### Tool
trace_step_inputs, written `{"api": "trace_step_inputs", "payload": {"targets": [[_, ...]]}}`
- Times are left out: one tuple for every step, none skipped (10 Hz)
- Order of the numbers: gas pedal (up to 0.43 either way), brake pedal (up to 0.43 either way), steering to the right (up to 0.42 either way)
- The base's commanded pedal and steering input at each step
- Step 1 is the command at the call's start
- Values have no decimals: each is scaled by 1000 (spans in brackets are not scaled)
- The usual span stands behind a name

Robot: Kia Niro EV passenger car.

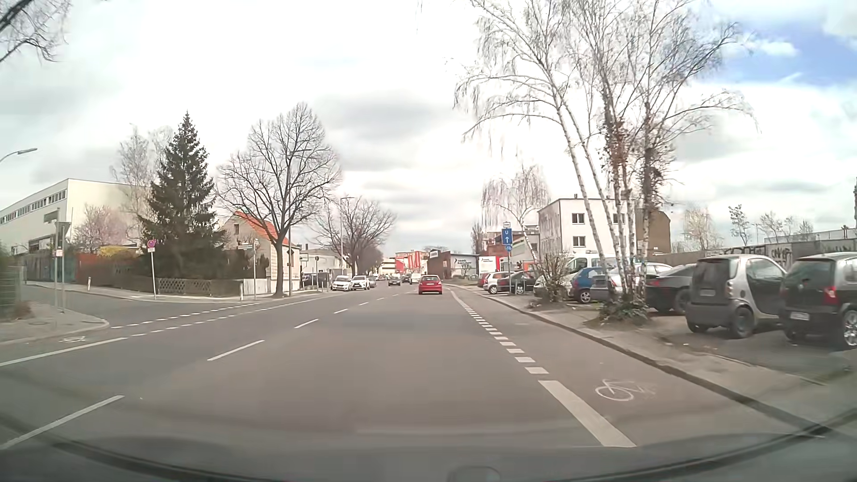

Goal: Follow the waypoints while adhering to traffic rules and regulations

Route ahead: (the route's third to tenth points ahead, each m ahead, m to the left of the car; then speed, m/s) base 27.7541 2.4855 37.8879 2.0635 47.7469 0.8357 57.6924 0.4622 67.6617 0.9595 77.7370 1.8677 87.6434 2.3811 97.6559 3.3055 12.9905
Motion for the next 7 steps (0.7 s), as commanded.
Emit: {"api": "trace_step_inputs", "payload": {"targets": [[0, 0, -2], [0, 0, -2], [0, 0, -2], [0, 0, -2], [0, 0, -2], [0, 0, -2], [0, 0, -1]]}}
